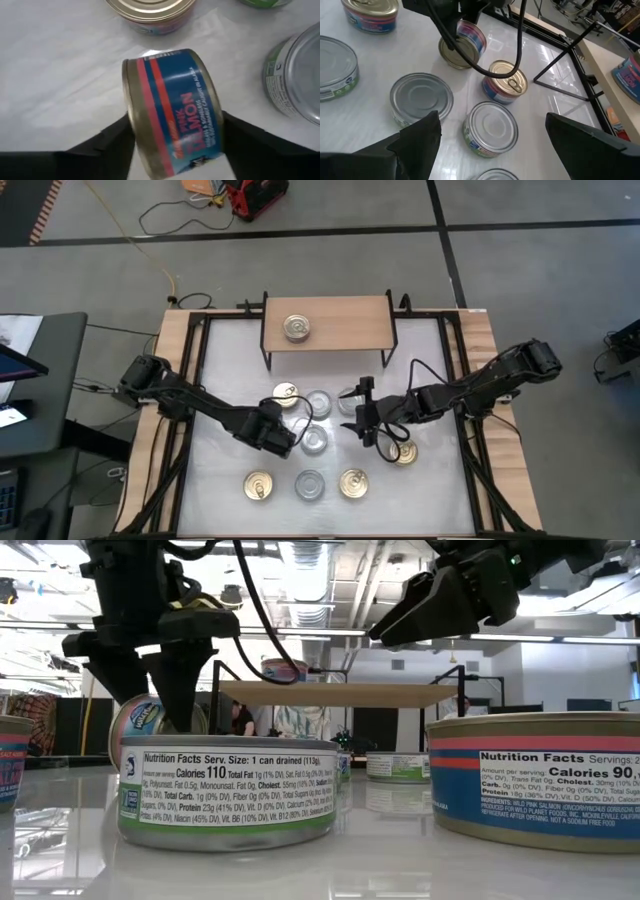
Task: Stack canned seafood by type on shelf
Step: Stack the blue tuna can on top of the other blue tuna can on the shelf
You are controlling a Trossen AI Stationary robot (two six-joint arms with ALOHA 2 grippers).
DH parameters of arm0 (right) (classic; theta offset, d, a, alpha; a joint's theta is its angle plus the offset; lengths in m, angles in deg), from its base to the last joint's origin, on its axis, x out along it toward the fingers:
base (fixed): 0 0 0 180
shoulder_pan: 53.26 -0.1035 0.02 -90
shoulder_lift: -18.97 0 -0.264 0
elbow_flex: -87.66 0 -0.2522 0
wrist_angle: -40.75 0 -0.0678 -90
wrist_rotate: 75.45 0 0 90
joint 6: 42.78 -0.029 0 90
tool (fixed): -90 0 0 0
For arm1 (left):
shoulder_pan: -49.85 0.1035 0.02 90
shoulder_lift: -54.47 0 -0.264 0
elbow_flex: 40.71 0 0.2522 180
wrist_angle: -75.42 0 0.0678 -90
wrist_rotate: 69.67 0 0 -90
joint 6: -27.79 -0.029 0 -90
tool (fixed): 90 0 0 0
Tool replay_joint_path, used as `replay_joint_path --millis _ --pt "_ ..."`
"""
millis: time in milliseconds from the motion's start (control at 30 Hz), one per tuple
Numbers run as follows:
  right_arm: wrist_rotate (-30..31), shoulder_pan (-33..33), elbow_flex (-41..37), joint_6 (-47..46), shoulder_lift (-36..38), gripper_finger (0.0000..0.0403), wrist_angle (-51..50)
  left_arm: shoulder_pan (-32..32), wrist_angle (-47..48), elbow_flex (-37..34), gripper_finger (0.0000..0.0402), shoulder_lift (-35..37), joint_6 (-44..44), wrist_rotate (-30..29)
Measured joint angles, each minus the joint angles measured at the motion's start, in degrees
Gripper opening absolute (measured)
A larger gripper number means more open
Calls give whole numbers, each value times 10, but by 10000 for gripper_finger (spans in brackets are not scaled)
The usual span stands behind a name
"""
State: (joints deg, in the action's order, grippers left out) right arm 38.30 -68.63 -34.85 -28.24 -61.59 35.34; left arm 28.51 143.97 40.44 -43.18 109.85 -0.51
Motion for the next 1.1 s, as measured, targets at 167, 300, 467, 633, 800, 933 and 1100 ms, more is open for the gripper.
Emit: replay_joint_path --millis 167,300,467,633,800,933,1100 --pt "0 0 0 -1 0 389 -6 1 -1 0 184 0 -31 5" --pt "0 0 0 -15 0 389 -36 -2 6 10 184 0 -83 -1" --pt "0 16 0 -36 12 385 -98 -15 64 62 184 0 -191 -89" --pt "1 44 0 -52 39 371 -153 -28 109 140 184 0 -396 -230" --pt "2 62 0 -71 76 363 -173 -36 111 209 186 0 -625 -383" --pt "32 57 0 -111 111 361 -177 -21 114 236 188 0 -755 -498" --pt "44 22 0 -160 120 361 -179 30 114 241 188 1 -837 -497"
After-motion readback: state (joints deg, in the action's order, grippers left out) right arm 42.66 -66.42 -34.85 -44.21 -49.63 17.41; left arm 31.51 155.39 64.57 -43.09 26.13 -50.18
